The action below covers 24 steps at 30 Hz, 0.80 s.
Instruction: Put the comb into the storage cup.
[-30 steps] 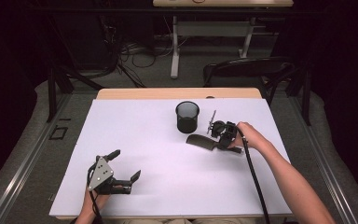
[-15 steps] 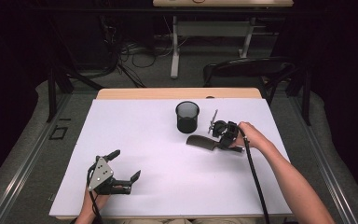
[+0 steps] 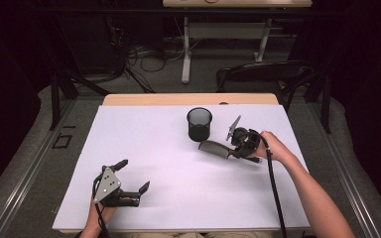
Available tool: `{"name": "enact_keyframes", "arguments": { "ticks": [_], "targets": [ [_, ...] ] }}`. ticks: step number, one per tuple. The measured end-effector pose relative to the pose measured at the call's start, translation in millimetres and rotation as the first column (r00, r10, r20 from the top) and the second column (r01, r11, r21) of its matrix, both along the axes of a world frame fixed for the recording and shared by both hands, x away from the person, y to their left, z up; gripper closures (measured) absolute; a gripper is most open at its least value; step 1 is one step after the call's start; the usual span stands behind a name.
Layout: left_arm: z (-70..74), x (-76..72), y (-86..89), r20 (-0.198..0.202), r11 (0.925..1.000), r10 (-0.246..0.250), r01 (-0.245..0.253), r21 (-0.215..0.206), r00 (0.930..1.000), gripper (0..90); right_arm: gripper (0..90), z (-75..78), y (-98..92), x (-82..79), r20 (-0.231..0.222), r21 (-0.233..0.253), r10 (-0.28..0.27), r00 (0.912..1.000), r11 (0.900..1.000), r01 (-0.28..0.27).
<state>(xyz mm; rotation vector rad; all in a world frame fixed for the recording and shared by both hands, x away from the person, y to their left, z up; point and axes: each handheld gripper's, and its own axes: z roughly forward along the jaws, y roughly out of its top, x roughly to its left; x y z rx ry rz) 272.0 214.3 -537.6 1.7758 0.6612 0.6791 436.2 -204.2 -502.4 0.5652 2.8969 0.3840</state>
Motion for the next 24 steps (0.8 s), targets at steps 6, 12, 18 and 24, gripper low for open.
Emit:
{"name": "enact_keyframes", "arguments": {
  "ticks": [6,12,18,24],
  "targets": [
    [-0.1,0.1,0.0,0.001,1.0,0.001,-0.001,0.0,1.0,0.1,72.9,4.8,-4.9,-4.6,0.019,0.046,-0.003,0.9998,0.999,0.002],
    [-0.1,0.0,-0.1,0.001,1.0,0.0,0.0,-0.002,1.0,0.1,72.8,8.7,-8.5,-10.6,0.033,0.089,-0.011,0.9994,0.996,0.008],
    [0.0,0.0,-0.2,0.002,1.0,-0.001,0.001,0.002,1.0,0.1,72.9,12.0,-10.9,-17.5,0.043,0.146,-0.033,0.9986,0.989,0.026],
    [-0.1,0.0,-0.1,0.002,1.0,0.001,-0.001,-0.002,1.0,0.1,72.8,14.6,-13.3,-23.4,0.055,0.196,-0.052,0.9971,0.98,0.041]
  ]
}}
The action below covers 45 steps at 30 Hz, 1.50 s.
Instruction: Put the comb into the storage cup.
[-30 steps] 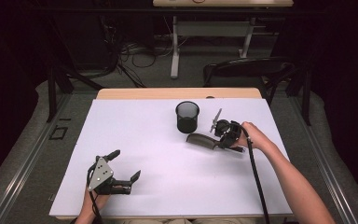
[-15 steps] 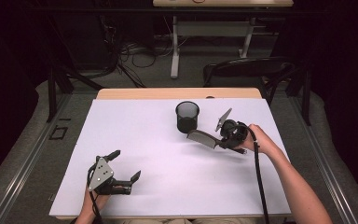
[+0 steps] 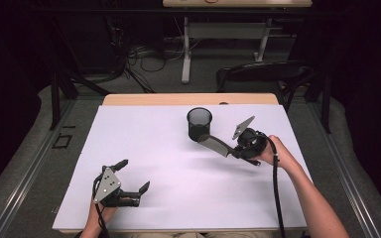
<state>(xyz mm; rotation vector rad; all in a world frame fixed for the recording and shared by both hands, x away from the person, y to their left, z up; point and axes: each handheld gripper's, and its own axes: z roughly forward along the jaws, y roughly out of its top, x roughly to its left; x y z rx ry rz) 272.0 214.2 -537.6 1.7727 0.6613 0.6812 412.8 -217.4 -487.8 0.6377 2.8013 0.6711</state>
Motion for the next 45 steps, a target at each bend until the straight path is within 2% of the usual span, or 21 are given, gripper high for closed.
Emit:
{"name": "enact_keyframes", "arguments": {
  "ticks": [5,7,13,19,27,38,45],
  "targets": [
    [0.1,-0.1,0.0,0.0,1.0,0.0,0.0,0.0,1.0,0.1,72.8,0.6,-2.4,-5.9,0.019,0.052,-0.003,0.9998,0.999,0.002],
    [0.1,-0.1,0.1,0.0,1.0,0.0,0.0,-0.001,1.0,0.1,72.8,0.7,-2.7,-6.7,0.019,0.054,-0.008,0.9998,0.999,0.007],
    [0.0,0.0,0.1,-0.002,1.0,0.001,-0.001,0.001,1.0,0.1,72.8,0.9,-7.2,-9.6,0.027,0.122,-0.027,0.9993,0.992,0.024],
    [0.2,-0.3,-0.1,-0.001,1.0,0.0,0.0,0.0,1.0,0.1,72.8,0.8,-10.0,-11.4,0.036,0.155,-0.04,0.9986,0.987,0.034],
    [0.2,-0.4,-0.5,0.001,1.0,-0.002,0.002,0.001,1.0,0.1,72.8,2.0,-10.1,-14.9,0.055,0.173,-0.05,0.9973,0.984,0.039],
    [0.6,-0.1,-0.8,0.003,1.0,-0.001,0.001,0.0,1.0,0.1,72.8,5.7,-11.2,-19.5,0.095,0.22,-0.079,0.9923,0.974,0.057],
    [0.6,0.3,-1.2,0.002,1.0,-0.003,0.003,-0.001,1.0,0.1,72.9,5.4,-12.0,-19.7,0.099,0.232,-0.094,0.9906,0.97,0.069]
  ]
}}
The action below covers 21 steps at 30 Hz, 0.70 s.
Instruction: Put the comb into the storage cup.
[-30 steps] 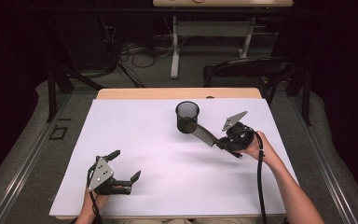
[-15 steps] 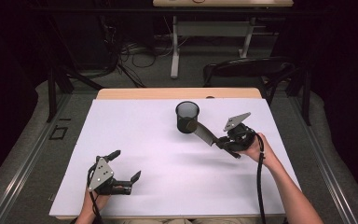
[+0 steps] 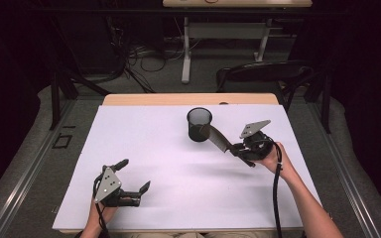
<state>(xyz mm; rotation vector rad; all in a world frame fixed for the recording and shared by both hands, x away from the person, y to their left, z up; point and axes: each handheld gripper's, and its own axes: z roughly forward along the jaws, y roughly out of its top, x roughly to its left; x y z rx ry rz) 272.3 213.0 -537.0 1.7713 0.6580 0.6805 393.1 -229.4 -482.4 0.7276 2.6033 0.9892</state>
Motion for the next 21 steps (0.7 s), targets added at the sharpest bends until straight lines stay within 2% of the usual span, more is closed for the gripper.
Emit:
{"name": "enact_keyframes", "arguments": {
  "ticks": [2,21],
  "targets": [
    [0.2,0.3,0.2,0.002,1.0,0.0,0.0,0.0,1.0,0.1,72.9,0.7,0.2,-0.4,0.005,0.015,-0.004,1.0,1.0,0.004],
    [0.4,0.9,1.1,0.0,0.9999,0.001,-0.001,-0.012,1.0,0.1,73.0,3.1,0.5,-2.1,0.041,0.049,-0.031,0.9987,0.998,0.029]
  ]
}}
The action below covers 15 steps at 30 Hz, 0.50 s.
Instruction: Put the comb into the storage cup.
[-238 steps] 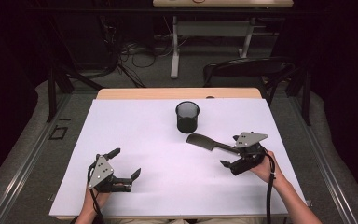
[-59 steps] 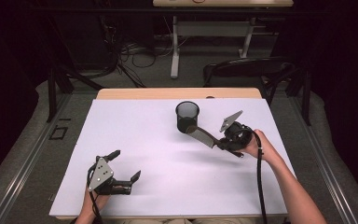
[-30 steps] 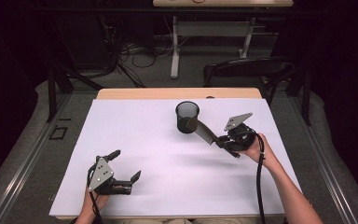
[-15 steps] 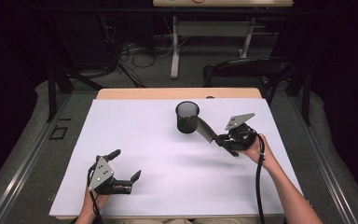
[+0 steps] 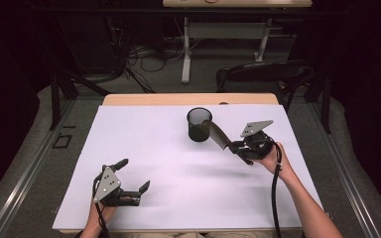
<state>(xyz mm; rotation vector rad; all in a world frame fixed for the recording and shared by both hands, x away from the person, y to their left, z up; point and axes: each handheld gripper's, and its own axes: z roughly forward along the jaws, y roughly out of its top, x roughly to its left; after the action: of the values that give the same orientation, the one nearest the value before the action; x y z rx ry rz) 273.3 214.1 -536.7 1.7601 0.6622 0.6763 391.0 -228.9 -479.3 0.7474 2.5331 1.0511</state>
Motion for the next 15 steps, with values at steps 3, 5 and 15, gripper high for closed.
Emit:
{"name": "enact_keyframes", "arguments": {
  "ticks": [3,5,15],
  "targets": [
    [0.1,0.2,-0.5,0.001,1.0,-0.001,0.001,0.0,1.0,0.1,73.0,0.1,0.9,0.0,0.008,0.011,-0.006,0.9999,1.0,0.006],
    [0.1,0.2,-0.6,0.0,1.0,-0.001,0.001,0.002,1.0,0.1,73.0,0.1,1.1,-0.1,0.012,0.017,-0.011,0.9999,1.0,0.01],
    [0.3,0.2,-0.5,0.002,1.0,-0.002,0.002,0.002,1.0,0.1,73.0,2.8,-1.4,-0.2,0.036,0.041,-0.033,0.9988,0.999,0.032]
  ]
}}
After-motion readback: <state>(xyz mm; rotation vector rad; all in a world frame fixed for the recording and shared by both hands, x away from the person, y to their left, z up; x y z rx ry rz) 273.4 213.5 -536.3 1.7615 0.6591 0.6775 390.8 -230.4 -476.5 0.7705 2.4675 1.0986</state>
